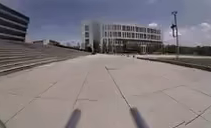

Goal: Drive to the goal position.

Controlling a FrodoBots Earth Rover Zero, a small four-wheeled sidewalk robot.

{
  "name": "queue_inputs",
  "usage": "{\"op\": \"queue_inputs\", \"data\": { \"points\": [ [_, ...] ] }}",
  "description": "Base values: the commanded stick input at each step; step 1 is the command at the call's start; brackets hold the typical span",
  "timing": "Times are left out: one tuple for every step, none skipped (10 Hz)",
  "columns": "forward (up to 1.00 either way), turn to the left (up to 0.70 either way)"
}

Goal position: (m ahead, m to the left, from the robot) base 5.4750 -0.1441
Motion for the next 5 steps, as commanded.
{"op": "queue_inputs", "data": {
  "points": [
    [0.70, 0.00],
    [0.70, 0.00],
    [0.70, 0.00],
    [0.70, 0.00],
    [0.70, 0.00]
  ]
}}
